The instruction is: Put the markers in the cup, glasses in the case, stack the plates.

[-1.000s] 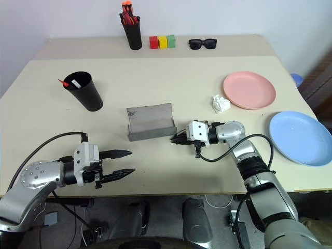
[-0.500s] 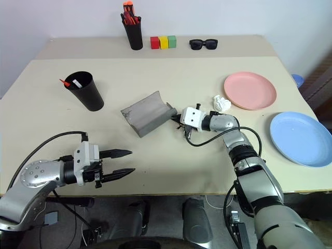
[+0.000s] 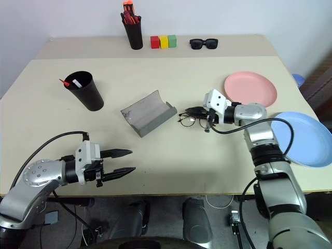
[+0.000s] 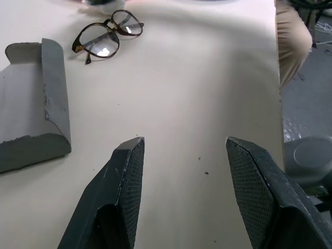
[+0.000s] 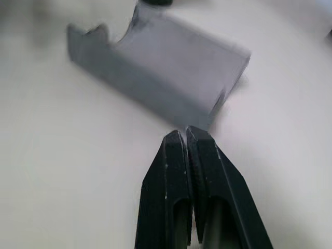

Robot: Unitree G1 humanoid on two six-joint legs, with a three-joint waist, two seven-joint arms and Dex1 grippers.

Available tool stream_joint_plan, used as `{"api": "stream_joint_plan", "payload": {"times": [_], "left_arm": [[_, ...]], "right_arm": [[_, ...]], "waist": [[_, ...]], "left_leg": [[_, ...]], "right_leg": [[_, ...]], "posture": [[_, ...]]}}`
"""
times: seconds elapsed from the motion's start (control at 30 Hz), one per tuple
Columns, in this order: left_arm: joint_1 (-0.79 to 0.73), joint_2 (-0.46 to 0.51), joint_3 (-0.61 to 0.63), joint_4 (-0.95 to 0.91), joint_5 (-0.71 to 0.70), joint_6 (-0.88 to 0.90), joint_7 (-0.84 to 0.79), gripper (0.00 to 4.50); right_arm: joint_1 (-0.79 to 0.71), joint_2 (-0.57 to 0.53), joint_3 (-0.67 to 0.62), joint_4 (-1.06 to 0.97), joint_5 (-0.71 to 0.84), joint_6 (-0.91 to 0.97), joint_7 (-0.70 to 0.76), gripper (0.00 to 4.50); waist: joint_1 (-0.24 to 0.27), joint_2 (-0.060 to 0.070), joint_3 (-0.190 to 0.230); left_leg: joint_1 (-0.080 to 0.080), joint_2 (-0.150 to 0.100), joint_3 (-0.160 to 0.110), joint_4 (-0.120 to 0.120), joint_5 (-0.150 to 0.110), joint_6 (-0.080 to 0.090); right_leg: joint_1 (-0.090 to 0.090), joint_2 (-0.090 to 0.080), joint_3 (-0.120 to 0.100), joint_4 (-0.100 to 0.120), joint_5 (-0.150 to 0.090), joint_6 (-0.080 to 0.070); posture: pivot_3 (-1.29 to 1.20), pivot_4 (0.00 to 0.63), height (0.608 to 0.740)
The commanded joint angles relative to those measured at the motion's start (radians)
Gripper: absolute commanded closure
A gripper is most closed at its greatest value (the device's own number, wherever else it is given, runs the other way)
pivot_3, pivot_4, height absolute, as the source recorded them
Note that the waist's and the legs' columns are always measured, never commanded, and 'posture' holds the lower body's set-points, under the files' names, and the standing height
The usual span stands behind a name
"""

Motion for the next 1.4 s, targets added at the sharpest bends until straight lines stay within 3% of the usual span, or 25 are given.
{"api": "stream_joint_plan", "payload": {"times": [0.03, 0.17, 0.6, 1.07, 1.17, 1.3, 1.33, 1.4], "left_arm": [[-0.028, -0.005, -0.011, -0.015, -0.006, -0.002, -0.004, 1.97], [-0.043, 0.001, -0.010, -0.013, -0.012, 0.005, -0.004, 1.97], [-0.022, 0.024, 0.060, -0.033, -0.074, 0.037, -0.015, 1.97], [0.042, 0.008, 0.071, -0.031, -0.054, -0.002, -0.017, 1.97], [0.049, 0.006, 0.071, -0.032, -0.053, -0.008, -0.016, 1.97], [0.056, 0.005, 0.070, -0.035, -0.051, -0.012, -0.013, 1.97], [0.058, 0.005, 0.069, -0.036, -0.051, -0.013, -0.012, 1.97], [0.059, 0.005, 0.068, -0.039, -0.052, -0.012, -0.009, 1.97]], "right_arm": [[-0.020, -0.017, -0.023, 0.017, -0.003, 0.009, 0.022, 3.28], [-0.046, 0.008, -0.024, 0.101, -0.034, -0.041, -0.001, 1.37], [-0.197, 0.061, -0.004, 0.430, -0.146, -0.172, 0.025, 1.37], [-0.276, 0.036, -0.006, 0.564, -0.231, -0.222, 0.079, 1.37], [-0.286, 0.040, -0.009, 0.574, -0.239, -0.221, 0.086, 2.20], [-0.287, 0.046, -0.009, 0.576, -0.245, -0.222, 0.095, 4.17], [-0.286, 0.047, -0.009, 0.575, -0.245, -0.222, 0.097, 4.49], [-0.284, 0.049, -0.009, 0.573, -0.247, -0.222, 0.101, 4.49]], "waist": [[-0.001, 0.000, 0.000], [-0.001, 0.000, 0.000], [-0.001, 0.000, 0.000], [-0.003, 0.000, 0.000], [-0.003, 0.000, 0.000], [-0.006, 0.000, 0.000], [-0.007, 0.000, 0.000], [-0.006, 0.000, 0.000]], "left_leg": [[0.000, 0.000, 0.000, 0.000, 0.000, 0.000], [-0.001, 0.000, 0.000, 0.000, 0.000, 0.000], [-0.002, 0.000, 0.000, 0.000, 0.000, 0.000], [-0.002, 0.000, 0.001, 0.000, 0.000, 0.000], [-0.002, 0.000, 0.001, 0.000, 0.000, 0.000], [-0.001, 0.000, 0.000, 0.000, 0.000, 0.000], [0.000, 0.000, 0.000, 0.000, 0.000, 0.000], [0.002, 0.000, 0.000, 0.000, 0.000, 0.000]], "right_leg": [[0.000, 0.000, 0.000, 0.000, 0.000, 0.000], [-0.001, 0.000, 0.000, 0.000, 0.000, 0.001], [-0.002, 0.000, 0.000, 0.000, 0.001, 0.002], [-0.002, 0.000, 0.000, 0.000, 0.001, 0.002], [-0.002, 0.000, 0.000, 0.000, 0.001, 0.002], [-0.002, 0.000, 0.000, 0.000, 0.001, 0.002], [-0.001, 0.000, 0.000, 0.000, 0.001, 0.002], [0.002, 0.000, 0.000, 0.000, 0.000, 0.000]], "posture": [[0.00, 0.150, 0.740], [0.00, 0.150, 0.740], [0.00, 0.150, 0.740], [0.00, 0.150, 0.740], [0.00, 0.150, 0.740], [0.00, 0.150, 0.740], [0.00, 0.150, 0.740], [0.00, 0.150, 0.740]]}}
